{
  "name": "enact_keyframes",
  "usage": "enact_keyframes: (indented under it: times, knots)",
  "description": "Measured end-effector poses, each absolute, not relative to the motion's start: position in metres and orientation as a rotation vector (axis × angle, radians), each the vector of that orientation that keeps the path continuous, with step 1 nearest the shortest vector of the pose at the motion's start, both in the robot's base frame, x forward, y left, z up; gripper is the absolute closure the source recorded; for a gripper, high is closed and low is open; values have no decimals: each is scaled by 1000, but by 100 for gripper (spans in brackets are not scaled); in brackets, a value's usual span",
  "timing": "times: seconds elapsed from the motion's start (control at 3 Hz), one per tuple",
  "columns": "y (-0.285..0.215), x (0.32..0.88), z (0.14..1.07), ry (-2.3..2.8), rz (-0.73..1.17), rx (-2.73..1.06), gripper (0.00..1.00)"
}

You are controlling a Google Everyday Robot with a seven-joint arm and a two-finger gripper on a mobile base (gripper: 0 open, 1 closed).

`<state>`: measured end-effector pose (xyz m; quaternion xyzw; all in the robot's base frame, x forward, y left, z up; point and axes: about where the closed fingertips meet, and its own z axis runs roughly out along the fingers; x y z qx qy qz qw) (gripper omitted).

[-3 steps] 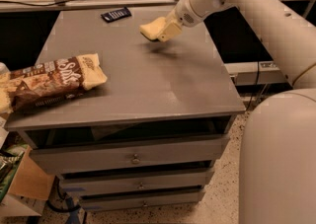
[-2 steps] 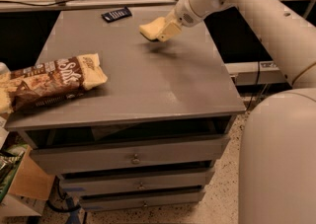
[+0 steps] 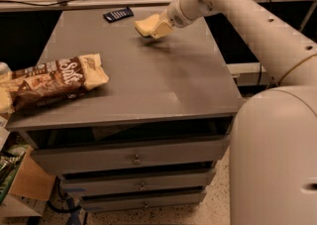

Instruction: Move sponge near rxbar blueberry

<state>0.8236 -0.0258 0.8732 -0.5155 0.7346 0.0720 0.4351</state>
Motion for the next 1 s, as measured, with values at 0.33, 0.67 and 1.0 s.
enact_keyframes:
  times: [0.33, 0.67, 1.0]
  knots:
    - [-12, 854, 867, 1825, 149, -1244, 100]
    - [6, 884, 862, 1819, 113, -1245, 100]
    - [18, 908, 855, 1831, 74, -1261, 100]
